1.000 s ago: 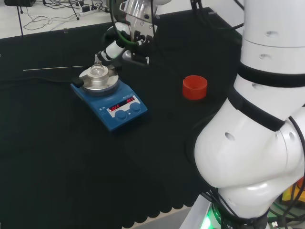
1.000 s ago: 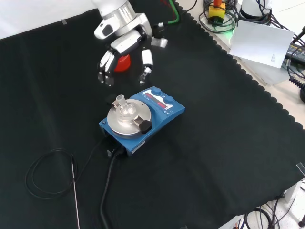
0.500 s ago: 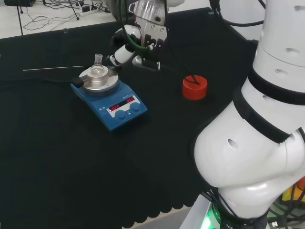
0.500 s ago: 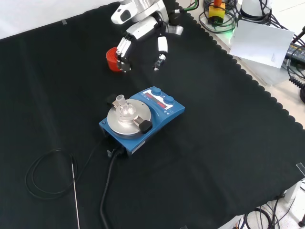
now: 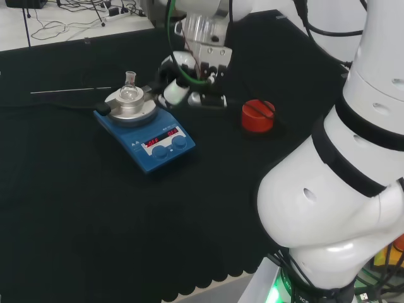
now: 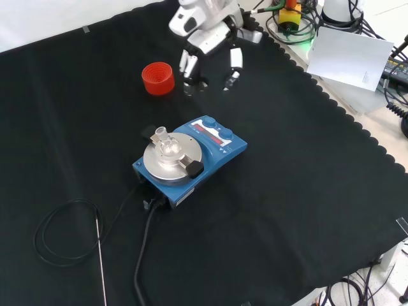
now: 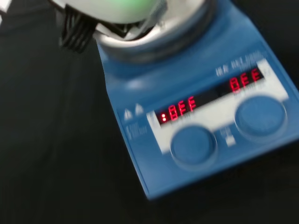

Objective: Turn on the heater.

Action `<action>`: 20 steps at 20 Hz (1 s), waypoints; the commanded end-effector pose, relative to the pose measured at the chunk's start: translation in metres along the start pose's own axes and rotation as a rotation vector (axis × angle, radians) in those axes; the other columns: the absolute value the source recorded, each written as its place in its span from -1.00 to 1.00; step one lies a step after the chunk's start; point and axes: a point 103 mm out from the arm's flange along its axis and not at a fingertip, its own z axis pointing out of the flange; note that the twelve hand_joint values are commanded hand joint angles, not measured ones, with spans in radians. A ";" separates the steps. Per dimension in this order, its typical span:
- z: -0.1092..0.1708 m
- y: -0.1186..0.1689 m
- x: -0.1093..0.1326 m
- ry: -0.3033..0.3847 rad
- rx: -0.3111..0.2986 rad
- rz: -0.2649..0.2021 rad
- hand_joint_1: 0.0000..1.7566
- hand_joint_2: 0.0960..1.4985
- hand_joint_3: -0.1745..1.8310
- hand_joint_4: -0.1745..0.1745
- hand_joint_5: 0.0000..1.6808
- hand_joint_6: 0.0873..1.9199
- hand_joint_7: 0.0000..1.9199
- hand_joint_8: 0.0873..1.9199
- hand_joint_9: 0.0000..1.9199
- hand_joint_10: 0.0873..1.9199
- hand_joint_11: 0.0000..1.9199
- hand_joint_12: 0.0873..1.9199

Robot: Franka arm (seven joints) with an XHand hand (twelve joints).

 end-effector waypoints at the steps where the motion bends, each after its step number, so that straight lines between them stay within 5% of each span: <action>1: 0.019 -0.023 -0.008 -0.066 0.076 0.018 0.20 -0.23 -0.12 -0.36 -0.44 -0.46 0.09 -0.03 0.33 -0.27 -0.08 0.13; 6: 0.039 -0.023 -0.008 -0.114 0.167 0.022 0.31 -0.17 -0.13 -0.58 -0.43 -0.40 0.37 0.32 0.56 0.13 0.44 -0.18; 12: 0.060 -0.017 -0.011 -0.146 0.329 0.038 0.54 -0.09 0.00 -0.53 -0.43 -0.22 0.50 0.56 0.68 0.43 0.28 0.12; 20: 0.079 -0.021 -0.016 -0.185 0.392 0.045 0.59 -0.14 0.12 -0.29 -0.67 -0.22 0.53 0.64 0.70 0.52 0.23 0.27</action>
